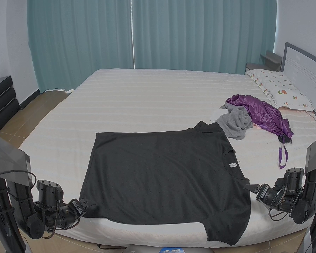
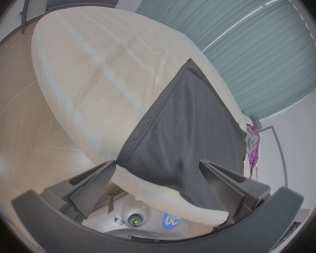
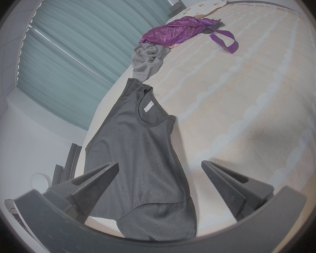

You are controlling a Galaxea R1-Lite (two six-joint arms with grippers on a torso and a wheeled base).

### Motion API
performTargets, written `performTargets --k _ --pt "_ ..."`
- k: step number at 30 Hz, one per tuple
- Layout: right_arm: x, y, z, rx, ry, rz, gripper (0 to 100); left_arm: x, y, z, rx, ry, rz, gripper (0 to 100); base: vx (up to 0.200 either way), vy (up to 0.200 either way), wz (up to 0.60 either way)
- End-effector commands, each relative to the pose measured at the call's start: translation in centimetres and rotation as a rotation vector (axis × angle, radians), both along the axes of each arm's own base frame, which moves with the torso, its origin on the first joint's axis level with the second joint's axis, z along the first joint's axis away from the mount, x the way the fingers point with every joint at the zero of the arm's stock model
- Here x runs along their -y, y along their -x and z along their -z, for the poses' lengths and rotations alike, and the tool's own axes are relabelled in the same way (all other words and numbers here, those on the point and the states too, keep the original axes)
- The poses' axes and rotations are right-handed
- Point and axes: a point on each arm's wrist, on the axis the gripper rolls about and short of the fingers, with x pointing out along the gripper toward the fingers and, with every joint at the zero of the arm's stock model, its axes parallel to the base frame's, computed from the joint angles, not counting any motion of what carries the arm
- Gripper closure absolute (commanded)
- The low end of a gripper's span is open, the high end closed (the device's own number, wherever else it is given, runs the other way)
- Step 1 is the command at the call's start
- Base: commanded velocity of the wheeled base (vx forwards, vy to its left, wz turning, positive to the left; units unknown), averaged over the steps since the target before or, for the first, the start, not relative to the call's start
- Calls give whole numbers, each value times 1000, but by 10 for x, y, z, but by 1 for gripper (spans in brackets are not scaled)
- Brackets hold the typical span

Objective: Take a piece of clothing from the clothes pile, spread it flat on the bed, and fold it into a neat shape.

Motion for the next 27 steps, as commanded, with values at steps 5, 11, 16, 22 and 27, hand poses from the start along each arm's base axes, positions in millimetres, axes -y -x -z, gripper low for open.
performTargets --k 5,11,16,22,27 --pt "0 4 1 -19 0 -3 0 -3 10 -7 -28 -24 13 0 0 0 0" --pt "0 4 1 -20 0 -3 0 -3 9 2 -55 -28 15 0 0 0 0" --pt "0 4 1 -20 0 -3 0 -4 7 6 -61 -29 9 100 0 0 0" --pt "0 4 2 -25 1 -3 0 -8 11 6 -90 -78 41 100 0 0 0" --pt "0 4 2 -25 2 -4 0 -14 13 3 -95 -110 52 100 0 0 0"
